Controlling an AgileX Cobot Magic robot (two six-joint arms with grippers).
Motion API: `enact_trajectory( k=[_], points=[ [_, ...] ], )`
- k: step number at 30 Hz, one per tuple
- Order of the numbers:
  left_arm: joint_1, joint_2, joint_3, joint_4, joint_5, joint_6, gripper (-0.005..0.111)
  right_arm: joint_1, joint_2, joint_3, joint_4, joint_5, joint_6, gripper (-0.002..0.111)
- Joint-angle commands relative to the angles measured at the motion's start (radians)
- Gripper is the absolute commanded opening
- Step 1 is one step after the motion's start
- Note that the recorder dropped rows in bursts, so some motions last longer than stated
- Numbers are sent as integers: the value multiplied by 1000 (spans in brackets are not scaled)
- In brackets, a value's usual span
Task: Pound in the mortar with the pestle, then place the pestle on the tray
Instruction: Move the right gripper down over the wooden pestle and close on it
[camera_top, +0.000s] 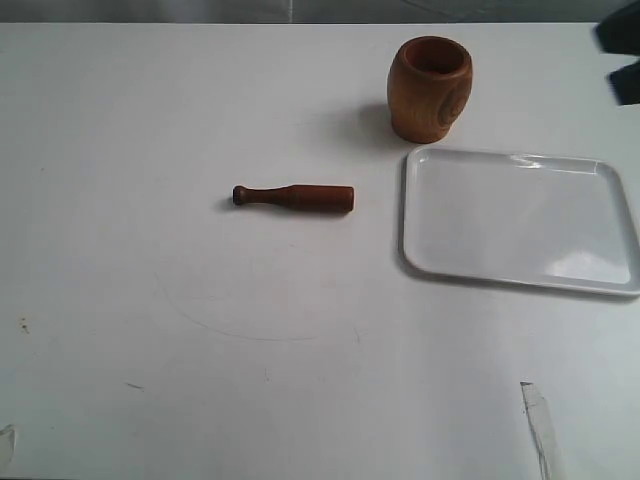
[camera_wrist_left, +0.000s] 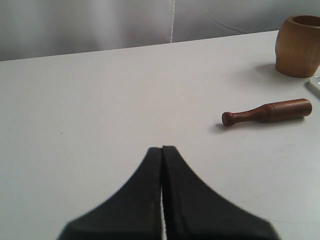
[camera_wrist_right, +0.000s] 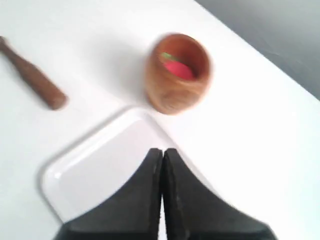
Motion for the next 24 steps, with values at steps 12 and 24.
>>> enact_trajectory(
  k=[12,24],
  points=[
    [-8,-1,1,-7,-3,-8,0,415,652,-551,-32,98,27,0],
    [-8,-1,1,-7,-3,-8,0,568,1005,-836,-206,210,93,0]
  ],
)
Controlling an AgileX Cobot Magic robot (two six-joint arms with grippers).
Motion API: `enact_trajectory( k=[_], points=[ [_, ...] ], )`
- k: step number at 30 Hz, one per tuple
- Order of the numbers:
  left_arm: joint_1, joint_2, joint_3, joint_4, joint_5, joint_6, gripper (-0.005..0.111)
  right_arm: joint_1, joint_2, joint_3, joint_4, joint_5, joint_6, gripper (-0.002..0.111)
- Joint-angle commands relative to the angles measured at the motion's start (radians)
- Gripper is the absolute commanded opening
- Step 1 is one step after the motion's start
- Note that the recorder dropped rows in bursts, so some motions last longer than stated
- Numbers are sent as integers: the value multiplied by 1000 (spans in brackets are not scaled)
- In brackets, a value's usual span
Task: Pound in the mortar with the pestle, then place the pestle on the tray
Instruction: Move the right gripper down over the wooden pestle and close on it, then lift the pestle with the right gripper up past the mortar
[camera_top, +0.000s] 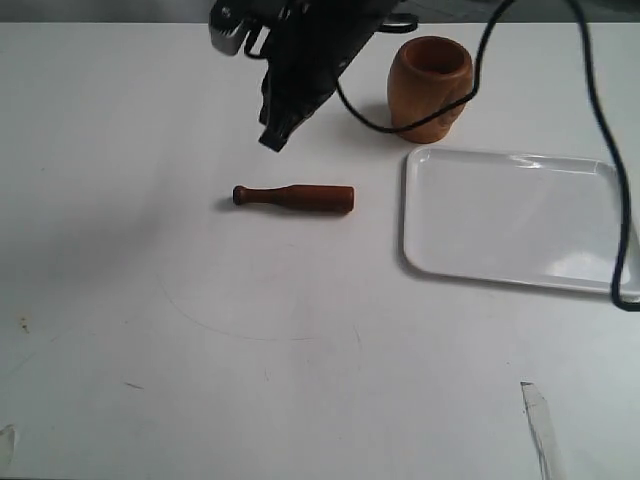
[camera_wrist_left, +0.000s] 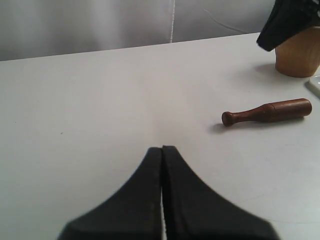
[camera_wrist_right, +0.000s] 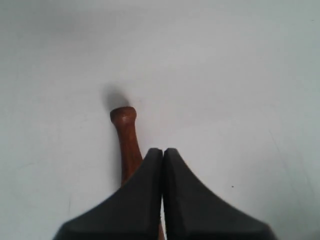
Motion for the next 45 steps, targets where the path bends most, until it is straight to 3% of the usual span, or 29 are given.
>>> enact_trajectory(
  k=[1,4,10,13,32,34,36,38,45],
  points=[
    [-8,-1,1,-7,-3,-8,0,47,74,-59,-140,78,45,1],
    [-8,-1,1,-7,-3,-8,0,77,115,-59,-193,114,57,12],
    [-8,-1,1,-7,-3,-8,0,110,154,-59,-195,51,67,50],
    [-8,-1,1,-7,-3,-8,0,117,159,-59,-213,-6,76,54],
    [-8,-1,1,-7,-3,-8,0,117,229,-59,-181,-63,98,49],
    [-8,-1,1,-7,-3,-8,0,117,236,-59,-181,-58,98,41],
    [-8,-1,1,-7,-3,-8,0,119,246,-59,-190,-33,98,26],
    [-8,-1,1,-7,-3,-8,0,119,255,-59,-232,11,94,3],
    [-8,-1,1,-7,-3,-8,0,119,217,-59,-384,7,234,0]
  ],
)
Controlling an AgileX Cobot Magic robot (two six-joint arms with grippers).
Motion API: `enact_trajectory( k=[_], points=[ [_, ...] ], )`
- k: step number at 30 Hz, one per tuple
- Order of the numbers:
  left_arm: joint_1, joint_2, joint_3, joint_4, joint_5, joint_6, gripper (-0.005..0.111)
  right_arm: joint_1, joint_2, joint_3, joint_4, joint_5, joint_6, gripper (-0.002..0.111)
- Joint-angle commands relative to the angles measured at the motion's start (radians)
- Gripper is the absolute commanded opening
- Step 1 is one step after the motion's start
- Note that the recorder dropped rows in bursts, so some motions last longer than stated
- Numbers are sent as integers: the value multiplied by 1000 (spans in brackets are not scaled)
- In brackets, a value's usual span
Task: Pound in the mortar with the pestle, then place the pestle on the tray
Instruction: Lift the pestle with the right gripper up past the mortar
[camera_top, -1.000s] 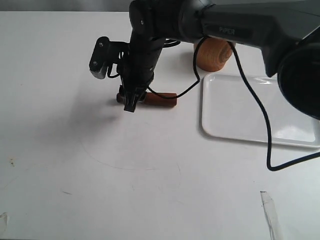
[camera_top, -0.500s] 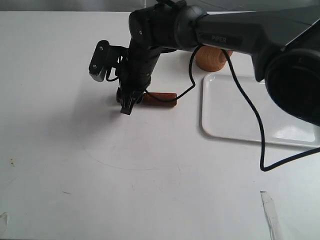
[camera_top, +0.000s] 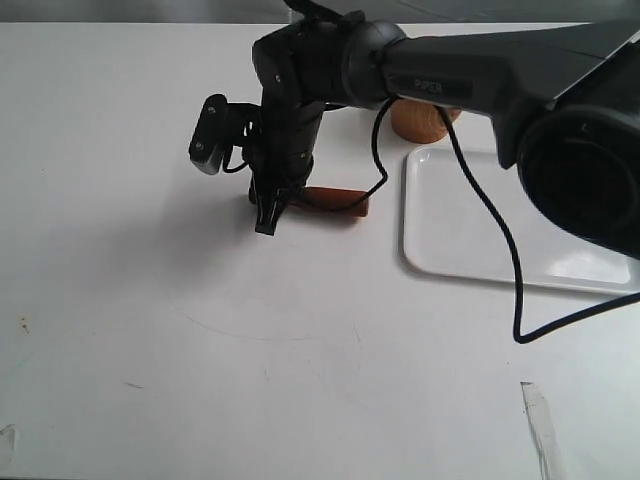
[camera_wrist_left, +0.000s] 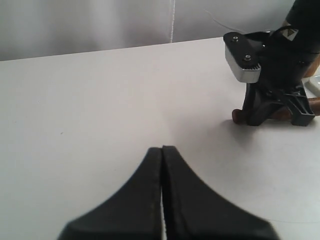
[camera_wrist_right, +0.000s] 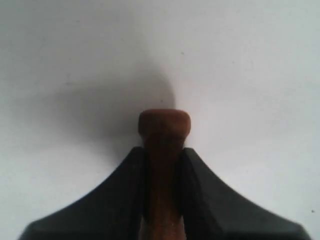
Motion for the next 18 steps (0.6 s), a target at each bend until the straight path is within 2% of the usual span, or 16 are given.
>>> enact_trajectory(
  k=[1,9,18],
  points=[
    [-8,-1,1,-7,-3,-8,0,0,-45,6,-59,-55,68,0],
    [-8,-1,1,-7,-3,-8,0,-44,-231,36,-24,-220,186,0],
    [-8,-1,1,-7,-3,-8,0,-168,-564,462,30,-695,232,0]
  ],
)
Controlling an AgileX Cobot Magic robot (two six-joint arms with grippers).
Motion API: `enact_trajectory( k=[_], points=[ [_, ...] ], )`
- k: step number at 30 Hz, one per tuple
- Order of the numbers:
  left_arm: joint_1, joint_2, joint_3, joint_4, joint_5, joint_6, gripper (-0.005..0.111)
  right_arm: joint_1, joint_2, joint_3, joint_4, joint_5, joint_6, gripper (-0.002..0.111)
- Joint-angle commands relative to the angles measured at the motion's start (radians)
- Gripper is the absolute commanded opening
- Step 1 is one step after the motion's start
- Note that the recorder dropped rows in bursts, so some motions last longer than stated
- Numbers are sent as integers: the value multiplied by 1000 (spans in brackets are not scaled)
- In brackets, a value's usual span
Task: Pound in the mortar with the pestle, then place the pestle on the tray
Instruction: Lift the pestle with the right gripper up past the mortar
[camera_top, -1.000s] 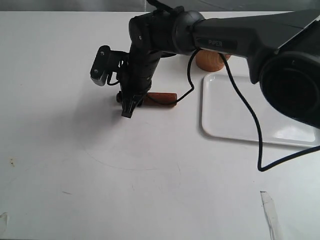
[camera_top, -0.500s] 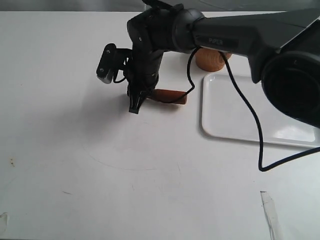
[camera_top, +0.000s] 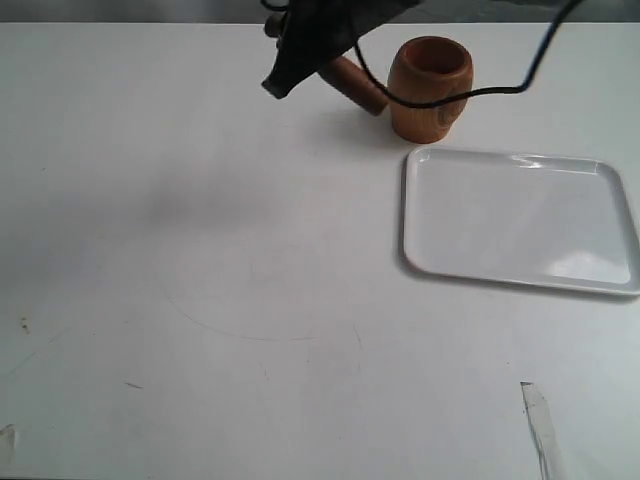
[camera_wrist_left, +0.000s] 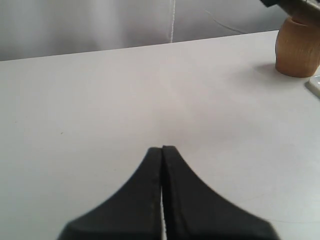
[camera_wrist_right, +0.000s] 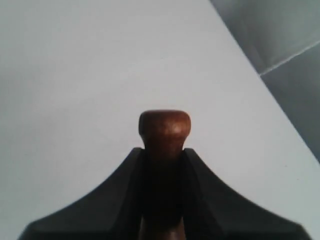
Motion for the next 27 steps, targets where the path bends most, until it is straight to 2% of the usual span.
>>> enact_trajectory(
  k=[1,6,11,14,17,20,22,27],
  points=[
    [-8,-1,1,-7,-3,-8,0,-70,-167,203,61,-285,19,0],
    [-8,-1,1,-7,-3,-8,0,-175,-317,448,167,-627,33,0],
    [-8,-1,1,-7,-3,-8,0,-230,-348,628,169,-994,109,0],
    [-8,-1,1,-7,-3,-8,0,-232,-316,683,130,-1178,185,0],
    [-8,-1,1,-7,-3,-8,0,-240,-251,702,46,-1358,340,0],
    [-8,-1,1,-7,-3,-8,0,-242,-170,702,45,-1544,412,0],
    [-8,-1,1,-7,-3,-8,0,-245,-115,699,52,-1627,441,0],
    [-8,-1,1,-7,-3,-8,0,-307,17,638,14,-1627,555,0]
  ],
)
